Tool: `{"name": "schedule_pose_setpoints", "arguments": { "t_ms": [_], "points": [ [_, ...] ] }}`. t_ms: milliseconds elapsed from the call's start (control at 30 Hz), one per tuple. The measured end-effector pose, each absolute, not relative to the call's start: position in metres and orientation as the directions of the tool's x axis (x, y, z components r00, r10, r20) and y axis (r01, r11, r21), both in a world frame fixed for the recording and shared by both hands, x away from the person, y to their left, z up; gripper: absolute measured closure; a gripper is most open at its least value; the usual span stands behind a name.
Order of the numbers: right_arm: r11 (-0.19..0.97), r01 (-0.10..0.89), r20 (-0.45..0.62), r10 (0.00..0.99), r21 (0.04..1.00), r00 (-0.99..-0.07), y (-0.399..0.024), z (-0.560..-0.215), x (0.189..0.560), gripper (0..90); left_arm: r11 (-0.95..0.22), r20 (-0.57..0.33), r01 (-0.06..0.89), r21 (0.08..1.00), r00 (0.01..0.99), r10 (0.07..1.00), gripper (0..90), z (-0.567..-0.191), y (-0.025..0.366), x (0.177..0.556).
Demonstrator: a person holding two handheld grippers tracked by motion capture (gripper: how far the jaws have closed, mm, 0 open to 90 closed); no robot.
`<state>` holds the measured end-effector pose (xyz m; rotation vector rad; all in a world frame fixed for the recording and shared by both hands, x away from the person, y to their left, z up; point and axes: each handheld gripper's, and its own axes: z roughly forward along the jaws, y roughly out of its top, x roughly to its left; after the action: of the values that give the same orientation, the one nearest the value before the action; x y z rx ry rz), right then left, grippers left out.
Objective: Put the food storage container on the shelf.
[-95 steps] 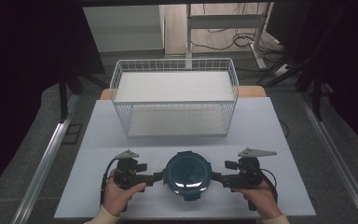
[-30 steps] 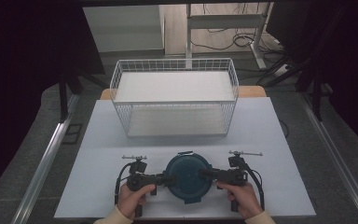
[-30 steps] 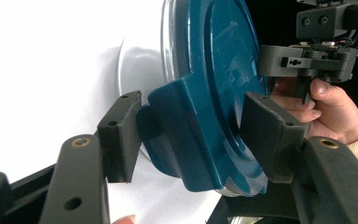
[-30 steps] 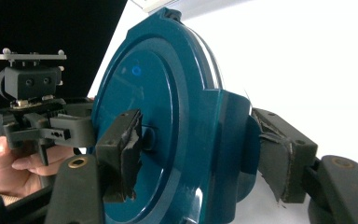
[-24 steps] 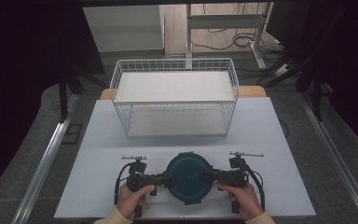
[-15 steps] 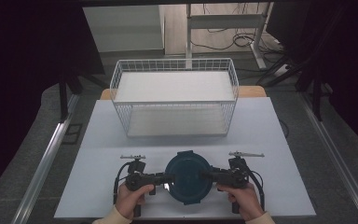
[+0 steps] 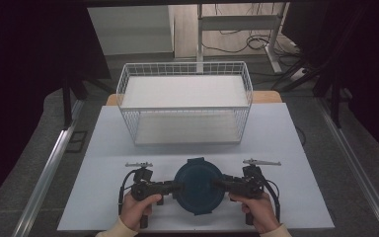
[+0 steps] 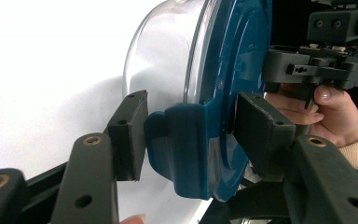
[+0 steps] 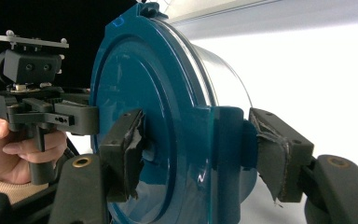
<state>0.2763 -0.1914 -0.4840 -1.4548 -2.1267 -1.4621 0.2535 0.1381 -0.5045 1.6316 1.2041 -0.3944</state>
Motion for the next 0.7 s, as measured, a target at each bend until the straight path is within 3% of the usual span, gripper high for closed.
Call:
{"name": "schedule_pose_setpoints", "arguments": {
  "t_ms": [700],
  "points": [
    [0.03,0.757,0.591,0.605,0.653,-0.533,-0.187,-0.463,0.282,38.1,0.014,-0.703,0.814,0.581,0.493,0.513,47.0,-0.479,0.144,0.263]
  ]
}}
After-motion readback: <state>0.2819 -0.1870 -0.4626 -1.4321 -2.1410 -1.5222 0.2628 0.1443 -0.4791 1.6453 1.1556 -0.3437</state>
